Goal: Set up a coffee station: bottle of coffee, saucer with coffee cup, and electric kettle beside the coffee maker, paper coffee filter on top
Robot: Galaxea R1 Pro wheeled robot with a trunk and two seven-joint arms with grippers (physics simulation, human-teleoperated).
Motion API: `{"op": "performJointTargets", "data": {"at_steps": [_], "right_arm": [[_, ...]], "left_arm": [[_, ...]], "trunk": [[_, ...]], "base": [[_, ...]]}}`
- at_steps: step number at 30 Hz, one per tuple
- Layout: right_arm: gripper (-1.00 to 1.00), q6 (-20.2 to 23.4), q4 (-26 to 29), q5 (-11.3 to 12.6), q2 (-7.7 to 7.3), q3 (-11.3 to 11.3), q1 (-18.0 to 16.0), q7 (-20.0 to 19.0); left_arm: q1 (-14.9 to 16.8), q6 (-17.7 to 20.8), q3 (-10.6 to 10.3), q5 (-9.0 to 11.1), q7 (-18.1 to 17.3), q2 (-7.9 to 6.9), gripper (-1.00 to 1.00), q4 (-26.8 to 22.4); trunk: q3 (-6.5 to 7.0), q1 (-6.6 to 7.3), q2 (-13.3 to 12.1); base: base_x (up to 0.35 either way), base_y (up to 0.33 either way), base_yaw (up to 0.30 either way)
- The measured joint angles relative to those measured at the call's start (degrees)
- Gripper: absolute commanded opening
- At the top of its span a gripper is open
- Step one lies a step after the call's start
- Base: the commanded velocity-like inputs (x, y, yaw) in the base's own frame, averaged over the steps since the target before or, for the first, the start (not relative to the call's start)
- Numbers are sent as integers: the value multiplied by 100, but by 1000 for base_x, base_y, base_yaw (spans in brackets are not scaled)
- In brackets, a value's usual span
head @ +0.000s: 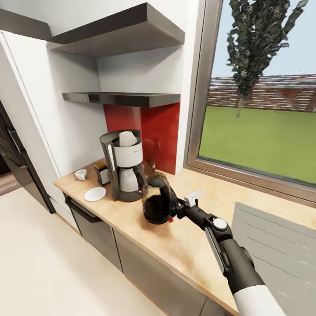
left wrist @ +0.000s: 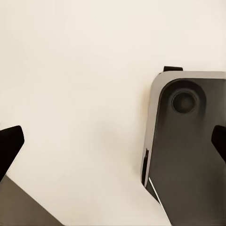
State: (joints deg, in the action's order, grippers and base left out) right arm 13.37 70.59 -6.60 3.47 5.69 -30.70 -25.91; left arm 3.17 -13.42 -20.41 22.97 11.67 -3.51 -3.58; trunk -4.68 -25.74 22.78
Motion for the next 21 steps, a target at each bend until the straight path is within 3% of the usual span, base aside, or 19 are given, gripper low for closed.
{"op": "performJointTargets", "data": {"at_steps": [1,3,6,21], "right_arm": [[-100,-25,-80,-15,-1,-117,-1,9],[-100,-228,-277,-2,-1,-623,-2,18],[-100,-384,-407,23,-3,-834,-1,23],[-100,-419,-449,31,4,-861,0,15]], "left_arm": [[-3,2,5,0,0,0,100,-1],[-1,3,8,0,0,0,100,-1],[-1,1,8,0,0,0,100,0],[0,1,7,0,1,-3,100,0]], "trunk": [[0,0,1],[1,-1,1],[1,-1,1],[1,-1,1]], "base": [[33,8,0],[11,3,0],[3,1,0],[73,101,0]]}}
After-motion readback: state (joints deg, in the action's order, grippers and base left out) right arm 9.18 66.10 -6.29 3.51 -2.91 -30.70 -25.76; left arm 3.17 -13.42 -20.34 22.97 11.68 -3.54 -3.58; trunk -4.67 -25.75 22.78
